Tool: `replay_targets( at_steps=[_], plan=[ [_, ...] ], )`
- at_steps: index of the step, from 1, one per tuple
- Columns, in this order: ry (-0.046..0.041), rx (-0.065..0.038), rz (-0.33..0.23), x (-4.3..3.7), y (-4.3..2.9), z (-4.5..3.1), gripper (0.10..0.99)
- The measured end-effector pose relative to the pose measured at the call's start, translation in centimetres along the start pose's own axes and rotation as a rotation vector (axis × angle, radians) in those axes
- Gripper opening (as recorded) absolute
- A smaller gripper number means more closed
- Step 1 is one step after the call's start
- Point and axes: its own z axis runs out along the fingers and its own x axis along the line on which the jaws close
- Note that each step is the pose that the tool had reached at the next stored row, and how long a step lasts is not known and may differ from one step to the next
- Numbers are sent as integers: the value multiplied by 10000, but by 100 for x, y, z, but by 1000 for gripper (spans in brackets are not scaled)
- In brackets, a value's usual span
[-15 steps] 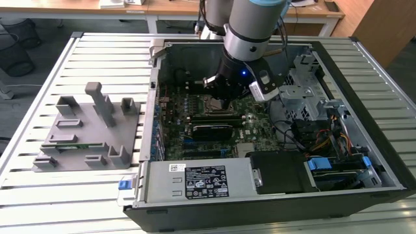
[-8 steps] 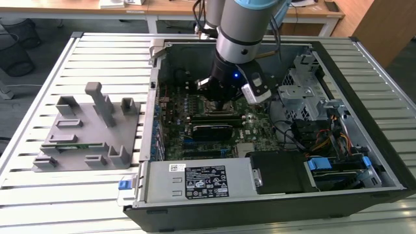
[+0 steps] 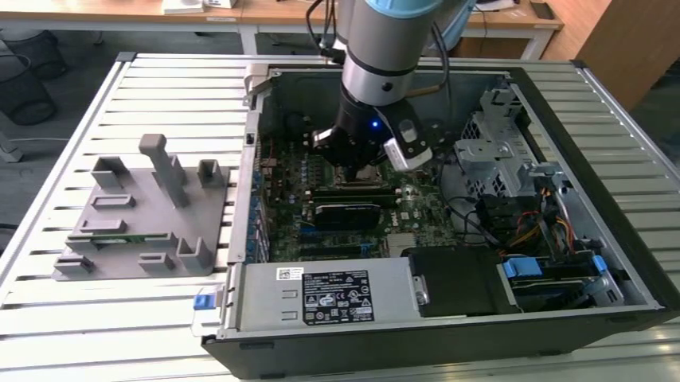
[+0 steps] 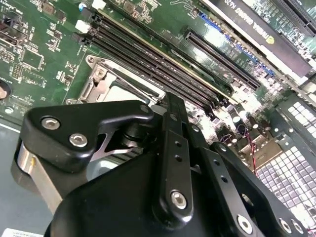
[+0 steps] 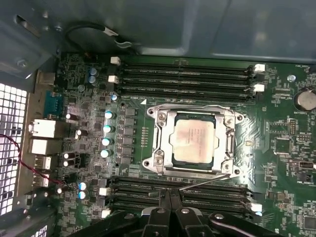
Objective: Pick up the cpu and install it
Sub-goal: 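Install the second cpu locking lever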
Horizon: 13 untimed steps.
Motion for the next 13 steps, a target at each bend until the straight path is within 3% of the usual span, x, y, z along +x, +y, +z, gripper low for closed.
replay_targets(
  at_steps=[7, 13],
  plan=[
    [-1, -24, -2, -7, -10, 104, 106],
    [-2, -32, -2, -8, -12, 120, 106]
  ],
)
